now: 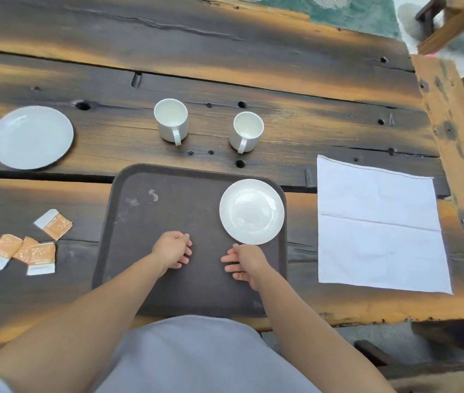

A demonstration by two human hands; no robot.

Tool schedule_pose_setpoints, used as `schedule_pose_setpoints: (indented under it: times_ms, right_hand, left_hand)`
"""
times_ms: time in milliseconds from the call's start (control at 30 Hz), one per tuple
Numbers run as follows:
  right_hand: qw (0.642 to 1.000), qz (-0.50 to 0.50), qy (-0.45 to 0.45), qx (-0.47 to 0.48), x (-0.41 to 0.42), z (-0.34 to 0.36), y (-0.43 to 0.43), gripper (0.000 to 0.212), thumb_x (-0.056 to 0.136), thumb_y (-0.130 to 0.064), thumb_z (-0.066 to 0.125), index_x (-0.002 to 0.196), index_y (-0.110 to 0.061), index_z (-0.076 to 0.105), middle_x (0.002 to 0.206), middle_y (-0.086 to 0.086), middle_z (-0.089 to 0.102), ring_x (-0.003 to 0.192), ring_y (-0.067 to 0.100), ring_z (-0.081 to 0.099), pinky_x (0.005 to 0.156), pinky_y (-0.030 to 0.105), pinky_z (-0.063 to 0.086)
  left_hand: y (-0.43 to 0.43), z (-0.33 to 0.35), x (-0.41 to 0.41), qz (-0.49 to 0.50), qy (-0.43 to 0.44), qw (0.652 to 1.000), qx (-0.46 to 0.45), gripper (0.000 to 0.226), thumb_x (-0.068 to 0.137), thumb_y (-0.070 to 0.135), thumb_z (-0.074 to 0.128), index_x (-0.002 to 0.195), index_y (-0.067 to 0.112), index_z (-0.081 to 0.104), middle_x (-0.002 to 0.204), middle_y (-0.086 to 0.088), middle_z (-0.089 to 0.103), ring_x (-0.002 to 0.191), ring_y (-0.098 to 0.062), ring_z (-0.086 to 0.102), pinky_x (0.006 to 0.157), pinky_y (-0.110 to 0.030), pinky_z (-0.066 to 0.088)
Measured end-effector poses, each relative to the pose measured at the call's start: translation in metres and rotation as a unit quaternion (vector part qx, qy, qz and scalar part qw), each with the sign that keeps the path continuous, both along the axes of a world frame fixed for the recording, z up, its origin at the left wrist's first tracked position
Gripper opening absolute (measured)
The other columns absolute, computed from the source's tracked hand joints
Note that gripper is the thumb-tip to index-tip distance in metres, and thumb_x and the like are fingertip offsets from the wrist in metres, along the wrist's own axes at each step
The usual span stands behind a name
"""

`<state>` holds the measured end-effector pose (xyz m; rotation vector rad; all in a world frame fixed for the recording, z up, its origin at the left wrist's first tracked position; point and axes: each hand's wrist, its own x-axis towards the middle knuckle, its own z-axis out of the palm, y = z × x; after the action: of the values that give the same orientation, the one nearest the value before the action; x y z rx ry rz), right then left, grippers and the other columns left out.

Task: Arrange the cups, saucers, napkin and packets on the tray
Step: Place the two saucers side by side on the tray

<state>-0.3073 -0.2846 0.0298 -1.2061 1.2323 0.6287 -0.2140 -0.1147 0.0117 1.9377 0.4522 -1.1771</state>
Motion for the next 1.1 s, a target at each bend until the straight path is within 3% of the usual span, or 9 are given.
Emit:
schedule_pose_setpoints:
  times_ms: [233, 533, 733, 933, 1100]
  right_hand:
    - [0.991, 0.13, -0.025, -0.01, 0.044, -0.002, 0.056, 0.015, 0.102, -0.024, 0.047, 0.099, -0.012, 0.055, 0.081, 0.002, 0.068, 0.055, 0.014, 0.053, 0.047, 0.023, 0.037]
    - [0.96, 0.274, -0.048, -0.016, 0.13, 0.013, 0.117, 0.008, 0.096, -0.009, 0.046, 0.096, -0.013, 0.053, 0.087, 0.004, 0.068, 0.055, 0.014, 0.054, 0.049, 0.023, 0.036]
    - [0.947, 0.317, -0.056, -0.012, 0.187, 0.015, 0.152, 0.014, 0.095, -0.011, 0.047, 0.101, -0.012, 0.059, 0.086, 0.002, 0.07, 0.06, 0.014, 0.056, 0.053, 0.024, 0.042]
    - [0.942, 0.327, -0.07, -0.005, 0.245, 0.012, 0.182, 0.021, 0.097, -0.019, 0.051, 0.113, -0.012, 0.064, 0.09, 0.003, 0.074, 0.065, 0.015, 0.06, 0.052, 0.023, 0.048]
    - [0.95, 0.304, -0.074, 0.01, 0.29, 0.006, 0.2, 0.016, 0.095, -0.019, 0.055, 0.106, -0.014, 0.066, 0.087, 0.004, 0.077, 0.064, 0.015, 0.063, 0.052, 0.024, 0.049]
  left_hand:
    - [0.07, -0.003, 0.019, 0.047, -0.035, 0.997, 0.055, 0.027, 0.103, 0.031, 0.045, 0.083, 0.015, 0.055, 0.07, -0.002, 0.063, 0.051, -0.018, 0.056, 0.05, -0.024, 0.044]
    - [0.149, 0.011, 0.057, 0.192, -0.018, 0.98, 0.051, 0.016, 0.099, 0.021, 0.046, 0.087, 0.015, 0.055, 0.071, -0.002, 0.061, 0.05, -0.017, 0.055, 0.051, -0.023, 0.042]
    - [0.177, 0.022, 0.098, 0.269, -0.043, 0.962, 0.031, 0.009, 0.098, 0.016, 0.049, 0.09, 0.014, 0.054, 0.07, -0.004, 0.058, 0.052, -0.019, 0.051, 0.051, -0.024, 0.041]
    - [0.199, 0.016, 0.14, 0.284, -0.036, 0.958, 0.029, 0.014, 0.1, 0.018, 0.048, 0.089, 0.013, 0.055, 0.072, -0.005, 0.059, 0.054, -0.018, 0.051, 0.053, -0.026, 0.043]
    - [0.219, 0.003, 0.179, 0.313, -0.029, 0.949, 0.017, 0.018, 0.101, 0.018, 0.05, 0.087, 0.01, 0.058, 0.074, -0.009, 0.059, 0.052, -0.019, 0.05, 0.052, -0.028, 0.045]
